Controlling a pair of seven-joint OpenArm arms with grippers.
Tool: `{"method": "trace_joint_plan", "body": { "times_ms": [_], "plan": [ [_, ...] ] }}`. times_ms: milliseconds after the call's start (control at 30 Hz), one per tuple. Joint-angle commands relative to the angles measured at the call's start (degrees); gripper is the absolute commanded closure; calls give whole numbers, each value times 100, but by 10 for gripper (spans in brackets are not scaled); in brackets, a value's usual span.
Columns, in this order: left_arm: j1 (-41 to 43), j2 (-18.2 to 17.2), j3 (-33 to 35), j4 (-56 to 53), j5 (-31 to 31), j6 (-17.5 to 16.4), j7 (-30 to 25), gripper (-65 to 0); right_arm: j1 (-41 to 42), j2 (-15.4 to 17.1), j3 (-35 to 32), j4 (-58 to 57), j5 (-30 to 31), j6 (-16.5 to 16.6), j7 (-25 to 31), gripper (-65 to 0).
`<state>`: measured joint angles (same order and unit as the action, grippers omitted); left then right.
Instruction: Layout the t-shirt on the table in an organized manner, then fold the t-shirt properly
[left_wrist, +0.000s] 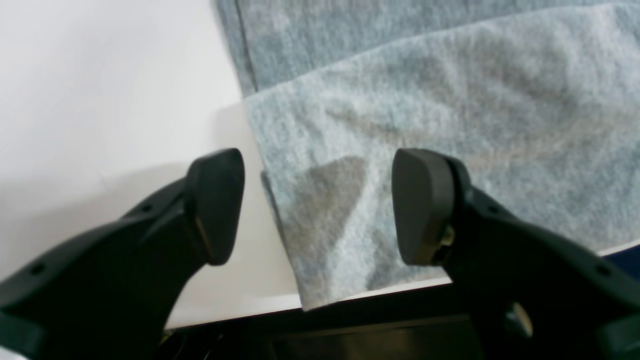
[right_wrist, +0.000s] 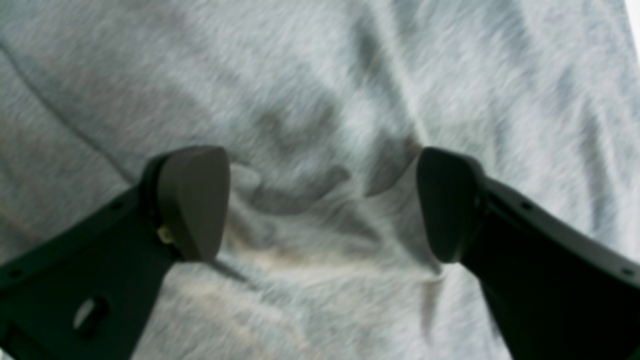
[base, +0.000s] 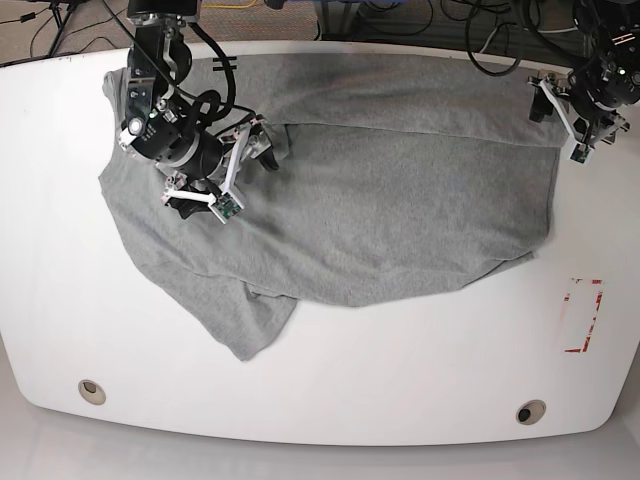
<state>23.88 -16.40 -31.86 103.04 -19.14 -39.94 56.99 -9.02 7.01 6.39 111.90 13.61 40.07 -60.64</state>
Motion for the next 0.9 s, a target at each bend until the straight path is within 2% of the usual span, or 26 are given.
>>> {"method": "trace_joint_plan", "body": {
  "times_ms": [0,100,267,567,867],
  "plan": [
    [-10,-78,-36,74,-42,-6,-86,-439,-79,104,33,191,42,-7,82,-493],
    [-10,-78,-36,74,-42,-6,-86,-439,-237,271,33,340,59,-7,82,-431],
    [-10,-78,52,74,-34,-6,-86,-439,-430,315,33,428,86,-7,82,-347],
    [-10,-78,87,74,-34,-6,-86,-439,-650,297,464,287,50,-7,108,-319],
    [-10,-78,87,74,-34,-6,-86,-439,-474,306,508,-144,50,-7,108,-212]
  ]
}}
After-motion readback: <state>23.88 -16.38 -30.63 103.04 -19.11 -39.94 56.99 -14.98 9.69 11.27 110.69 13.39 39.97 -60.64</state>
